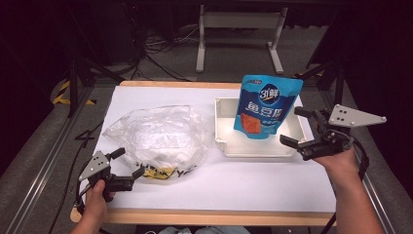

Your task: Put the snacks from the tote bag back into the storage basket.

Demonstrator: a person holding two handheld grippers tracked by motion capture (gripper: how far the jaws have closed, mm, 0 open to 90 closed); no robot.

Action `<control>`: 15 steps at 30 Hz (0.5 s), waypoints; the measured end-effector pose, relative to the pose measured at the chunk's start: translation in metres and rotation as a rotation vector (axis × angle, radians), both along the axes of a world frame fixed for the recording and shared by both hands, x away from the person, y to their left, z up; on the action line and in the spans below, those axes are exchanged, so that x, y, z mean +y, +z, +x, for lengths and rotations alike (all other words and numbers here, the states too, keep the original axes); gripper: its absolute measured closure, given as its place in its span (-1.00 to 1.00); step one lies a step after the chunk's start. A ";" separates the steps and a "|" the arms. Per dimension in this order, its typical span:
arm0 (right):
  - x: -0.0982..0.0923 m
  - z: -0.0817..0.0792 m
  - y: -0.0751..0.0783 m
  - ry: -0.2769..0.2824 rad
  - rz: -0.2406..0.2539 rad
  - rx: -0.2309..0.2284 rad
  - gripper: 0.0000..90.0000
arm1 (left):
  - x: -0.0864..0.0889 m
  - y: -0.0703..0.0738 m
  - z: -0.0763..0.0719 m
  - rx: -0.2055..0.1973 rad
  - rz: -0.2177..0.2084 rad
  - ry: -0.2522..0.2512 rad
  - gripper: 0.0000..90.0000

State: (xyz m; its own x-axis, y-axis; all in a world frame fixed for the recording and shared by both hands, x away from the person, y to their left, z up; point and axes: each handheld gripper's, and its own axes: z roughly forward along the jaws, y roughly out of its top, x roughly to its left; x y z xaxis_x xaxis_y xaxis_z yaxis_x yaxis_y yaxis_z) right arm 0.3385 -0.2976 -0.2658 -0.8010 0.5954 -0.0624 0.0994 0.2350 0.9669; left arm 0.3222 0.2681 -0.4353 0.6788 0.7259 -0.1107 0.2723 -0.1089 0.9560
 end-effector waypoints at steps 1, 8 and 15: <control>0.000 0.000 0.000 0.000 0.000 0.000 -1.00 | 0.000 0.000 0.000 0.000 0.000 0.000 -0.99; 0.013 -0.006 -0.026 -0.017 0.017 -0.006 -1.00 | 0.000 0.000 0.000 -0.003 -0.003 0.007 -0.99; 0.026 -0.010 -0.051 -0.030 0.047 0.017 -1.00 | 0.000 0.000 0.001 -0.009 -0.003 0.012 -0.99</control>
State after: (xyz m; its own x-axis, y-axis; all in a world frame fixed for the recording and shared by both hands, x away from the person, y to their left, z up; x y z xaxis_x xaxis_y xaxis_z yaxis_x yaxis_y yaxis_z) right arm 0.3290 -0.2721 -0.3168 -0.7834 0.6211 -0.0207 0.1219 0.1862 0.9749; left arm 0.3229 0.2678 -0.4350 0.6711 0.7336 -0.1068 0.2649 -0.1028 0.9588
